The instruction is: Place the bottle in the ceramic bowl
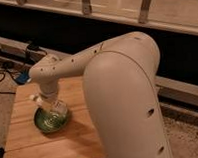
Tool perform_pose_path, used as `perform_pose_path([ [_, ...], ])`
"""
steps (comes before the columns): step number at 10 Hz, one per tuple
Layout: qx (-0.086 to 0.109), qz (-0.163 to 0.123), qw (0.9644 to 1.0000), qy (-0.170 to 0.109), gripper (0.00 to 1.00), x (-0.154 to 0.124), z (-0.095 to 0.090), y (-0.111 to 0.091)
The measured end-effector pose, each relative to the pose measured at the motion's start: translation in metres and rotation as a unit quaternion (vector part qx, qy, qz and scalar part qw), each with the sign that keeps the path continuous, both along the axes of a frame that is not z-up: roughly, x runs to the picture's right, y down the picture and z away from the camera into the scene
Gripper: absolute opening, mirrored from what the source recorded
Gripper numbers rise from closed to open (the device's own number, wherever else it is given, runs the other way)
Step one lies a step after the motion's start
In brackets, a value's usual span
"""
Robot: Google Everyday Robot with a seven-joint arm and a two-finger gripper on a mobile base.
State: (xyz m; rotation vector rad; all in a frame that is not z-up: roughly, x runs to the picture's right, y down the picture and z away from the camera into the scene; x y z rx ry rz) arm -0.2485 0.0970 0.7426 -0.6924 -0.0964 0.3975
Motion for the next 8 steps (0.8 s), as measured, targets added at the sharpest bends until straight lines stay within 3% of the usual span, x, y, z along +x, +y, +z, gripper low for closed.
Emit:
perform_pose_path([
  [2, 0.0, 0.0, 1.0, 0.0, 0.8, 0.0, 0.0001, 0.0003],
  [8, 0.0, -0.001, 1.0, 0.0, 0.8, -0.0005, 0.0001, 0.0005],
])
